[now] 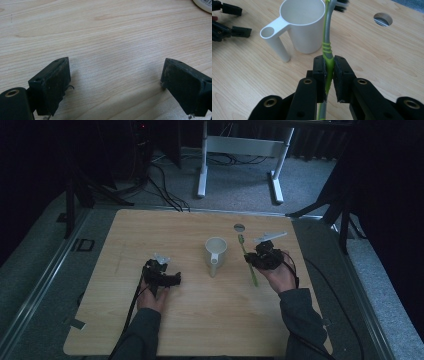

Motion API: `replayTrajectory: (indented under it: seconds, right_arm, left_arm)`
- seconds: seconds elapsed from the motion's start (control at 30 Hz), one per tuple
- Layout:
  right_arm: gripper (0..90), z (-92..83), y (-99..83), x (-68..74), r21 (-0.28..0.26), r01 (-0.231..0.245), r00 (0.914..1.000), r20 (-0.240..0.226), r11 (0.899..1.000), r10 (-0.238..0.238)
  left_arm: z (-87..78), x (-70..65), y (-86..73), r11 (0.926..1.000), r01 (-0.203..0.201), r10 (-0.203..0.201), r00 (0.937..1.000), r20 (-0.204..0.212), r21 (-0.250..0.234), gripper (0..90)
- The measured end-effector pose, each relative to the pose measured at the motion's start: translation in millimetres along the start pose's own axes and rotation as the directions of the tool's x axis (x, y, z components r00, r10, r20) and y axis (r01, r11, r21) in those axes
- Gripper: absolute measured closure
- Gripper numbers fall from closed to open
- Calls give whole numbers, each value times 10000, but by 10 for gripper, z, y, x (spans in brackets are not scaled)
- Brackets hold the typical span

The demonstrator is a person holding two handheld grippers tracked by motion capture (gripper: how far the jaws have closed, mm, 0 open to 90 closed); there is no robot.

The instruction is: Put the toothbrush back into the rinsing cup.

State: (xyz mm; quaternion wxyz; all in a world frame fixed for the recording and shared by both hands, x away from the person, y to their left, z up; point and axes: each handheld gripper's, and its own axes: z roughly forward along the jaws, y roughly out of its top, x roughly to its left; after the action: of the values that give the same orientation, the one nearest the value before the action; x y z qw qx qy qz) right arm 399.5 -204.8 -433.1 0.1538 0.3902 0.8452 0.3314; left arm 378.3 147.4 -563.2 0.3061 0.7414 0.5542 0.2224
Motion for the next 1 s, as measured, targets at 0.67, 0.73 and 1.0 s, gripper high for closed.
replayTrajectory:
  seconds: [0.67, 0.73, 1.0]
  right_arm:
    - [804, -56, 38, 37, -871, 97, 9999, 41, 9961, -93]
    - [804, -62, 39, 37, -980, 65, 10000, 34, 9952, -62]
    - [804, -70, 53, 40, -1298, -21, 10000, 73, 9915, 31]
  left_arm:
    - [-1, 1, 1, 10000, -8, 8, 10000, 4, 20, 93]
    - [-1, 1, 0, 10000, -9, 9, 10000, 0, 13, 93]
    - [-1, 1, 0, 10000, -9, 9, 10000, 1, 15, 93]
